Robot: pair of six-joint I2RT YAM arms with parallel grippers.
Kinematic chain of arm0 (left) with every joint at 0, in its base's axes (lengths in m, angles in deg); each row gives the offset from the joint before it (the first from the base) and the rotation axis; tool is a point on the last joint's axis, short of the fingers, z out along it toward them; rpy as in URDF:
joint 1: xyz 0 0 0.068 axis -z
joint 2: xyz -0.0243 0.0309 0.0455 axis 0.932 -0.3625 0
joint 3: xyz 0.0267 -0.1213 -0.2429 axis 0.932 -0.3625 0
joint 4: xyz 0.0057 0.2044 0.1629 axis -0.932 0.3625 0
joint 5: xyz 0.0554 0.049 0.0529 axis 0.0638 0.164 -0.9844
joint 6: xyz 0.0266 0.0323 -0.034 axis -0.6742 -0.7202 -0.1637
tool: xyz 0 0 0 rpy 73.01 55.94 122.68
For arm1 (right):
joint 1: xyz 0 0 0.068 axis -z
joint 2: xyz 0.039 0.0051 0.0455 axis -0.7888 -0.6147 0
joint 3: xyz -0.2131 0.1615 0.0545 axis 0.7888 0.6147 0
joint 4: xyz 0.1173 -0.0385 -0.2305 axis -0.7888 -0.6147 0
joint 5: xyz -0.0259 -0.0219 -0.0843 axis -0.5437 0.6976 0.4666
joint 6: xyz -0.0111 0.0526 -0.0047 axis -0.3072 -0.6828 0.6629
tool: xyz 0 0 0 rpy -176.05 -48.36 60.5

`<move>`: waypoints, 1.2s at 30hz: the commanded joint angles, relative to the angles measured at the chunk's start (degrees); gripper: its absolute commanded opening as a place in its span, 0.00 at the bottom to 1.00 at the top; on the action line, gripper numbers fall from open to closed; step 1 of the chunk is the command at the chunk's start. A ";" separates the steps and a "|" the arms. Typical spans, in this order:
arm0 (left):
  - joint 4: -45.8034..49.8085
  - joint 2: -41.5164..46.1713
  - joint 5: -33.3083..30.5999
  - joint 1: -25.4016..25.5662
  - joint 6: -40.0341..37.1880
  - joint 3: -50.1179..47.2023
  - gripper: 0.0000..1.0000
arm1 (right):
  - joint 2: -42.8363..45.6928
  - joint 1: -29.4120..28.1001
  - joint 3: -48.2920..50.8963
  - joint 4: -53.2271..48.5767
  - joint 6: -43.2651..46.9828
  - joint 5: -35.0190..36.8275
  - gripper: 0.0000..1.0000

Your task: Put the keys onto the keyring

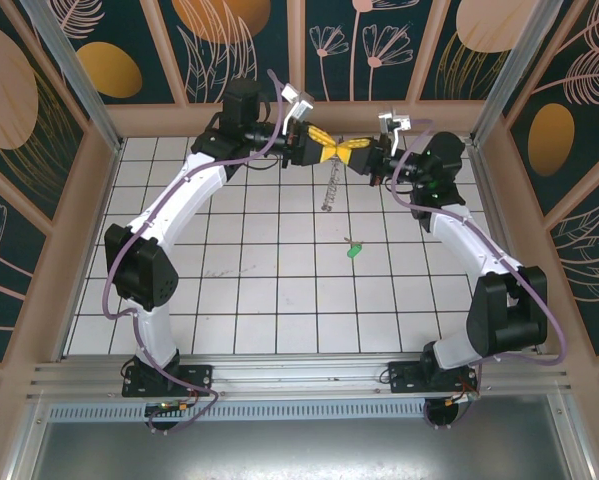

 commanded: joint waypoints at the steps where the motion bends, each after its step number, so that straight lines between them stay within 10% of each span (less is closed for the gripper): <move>1: -7.05 2.39 -1.79 0.29 2.56 -1.82 0.37 | 2.16 0.52 1.93 11.25 -6.15 3.23 0.00; 14: -35.50 8.46 -16.60 0.25 24.86 -14.28 0.53 | 3.92 0.85 5.57 34.28 -16.83 14.12 0.00; 27: -68.17 2.21 -15.92 0.44 56.11 -15.01 0.54 | -1.30 -2.54 1.00 49.68 -21.51 23.46 0.00; 36: -76.74 0.92 -16.63 2.28 62.74 -15.95 0.49 | -5.82 -3.36 -1.39 54.35 -24.13 27.78 0.00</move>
